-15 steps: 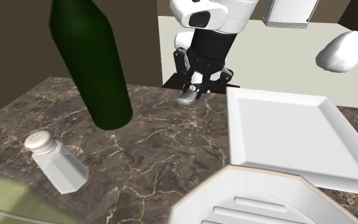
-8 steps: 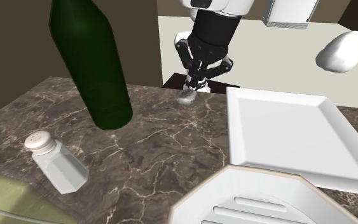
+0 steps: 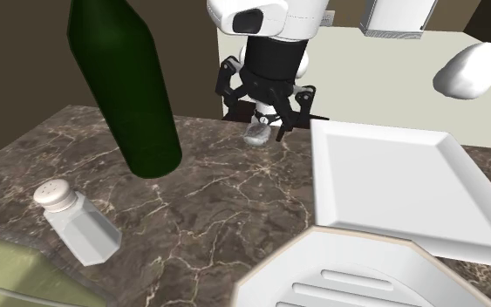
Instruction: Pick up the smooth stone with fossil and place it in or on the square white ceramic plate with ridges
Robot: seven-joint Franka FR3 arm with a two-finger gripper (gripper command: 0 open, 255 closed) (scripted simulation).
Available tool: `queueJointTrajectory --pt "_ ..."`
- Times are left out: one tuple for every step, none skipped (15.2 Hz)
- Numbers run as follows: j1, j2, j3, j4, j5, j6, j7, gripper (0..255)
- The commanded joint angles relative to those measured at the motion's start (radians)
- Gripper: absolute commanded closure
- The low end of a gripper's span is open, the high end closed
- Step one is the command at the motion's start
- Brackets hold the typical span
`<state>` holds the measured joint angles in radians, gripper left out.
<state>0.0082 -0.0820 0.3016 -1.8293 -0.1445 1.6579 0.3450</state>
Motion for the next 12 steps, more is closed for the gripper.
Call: queueJointTrajectory --pt "-0.002 -0.006 -0.003 -0.034 0.002 0.029 -0.001 0" --pt "-0.003 -0.008 -0.004 -0.048 0.002 0.043 -0.001 0" --pt "-0.004 -0.01 -0.005 -0.071 0.001 0.064 -0.001 0" --pt "-0.004 -0.01 -0.005 -0.071 0.002 0.064 -0.001 0" --pt "-0.004 -0.01 -0.005 -0.071 0.001 0.064 -0.001 0" --pt "-0.004 -0.01 -0.005 -0.071 0.001 0.064 -0.001 0" --pt "-0.004 -0.01 -0.005 -0.071 0.001 0.064 -0.001 0" --pt "-0.004 -0.01 -0.005 -0.071 0.001 0.064 -0.001 0" --pt "-0.004 -0.01 -0.005 -0.071 0.001 0.064 -0.001 0" --pt "-0.004 -0.01 -0.005 -0.071 0.001 0.064 -0.001 0" --pt "-0.004 -0.01 -0.005 -0.071 0.001 0.064 -0.001 0" --pt "-0.004 -0.01 -0.005 -0.071 0.001 0.064 -0.001 255"
